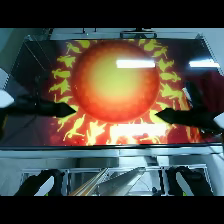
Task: Fold the shirts.
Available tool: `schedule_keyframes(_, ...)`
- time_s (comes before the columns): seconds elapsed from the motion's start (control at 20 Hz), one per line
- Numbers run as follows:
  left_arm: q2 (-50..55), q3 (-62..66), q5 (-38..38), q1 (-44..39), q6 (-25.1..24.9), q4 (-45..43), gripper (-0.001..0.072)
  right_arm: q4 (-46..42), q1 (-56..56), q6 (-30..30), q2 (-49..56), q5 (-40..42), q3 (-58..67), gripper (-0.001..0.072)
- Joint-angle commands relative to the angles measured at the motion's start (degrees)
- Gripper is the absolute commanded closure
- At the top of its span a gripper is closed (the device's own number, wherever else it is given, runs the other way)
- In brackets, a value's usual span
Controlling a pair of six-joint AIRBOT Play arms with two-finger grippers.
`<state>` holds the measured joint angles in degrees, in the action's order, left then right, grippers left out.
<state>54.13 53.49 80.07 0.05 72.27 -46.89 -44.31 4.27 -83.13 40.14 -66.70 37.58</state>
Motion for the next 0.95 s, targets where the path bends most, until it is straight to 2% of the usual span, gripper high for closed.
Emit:
schedule_keyframes(0.0,-9.4,-16.9,-3.3,0.6,-2.7,0.0,0.0706,1.3,-9.9,-1.3,-4.9,10.3,-12.1,0.0698)
schedule_keyframes(0.4,-20.5,-24.9,-5.1,0.6,-2.8,0.0,0.0705,3.7,-11.6,-1.3,-4.5,10.3,-12.5,0.0698)
schedule_keyframes(0.9,-28.8,-25.6,-5.3,0.6,-2.8,0.0,0.0705,3.7,-11.6,-1.3,-4.5,10.3,-12.5,0.0697)
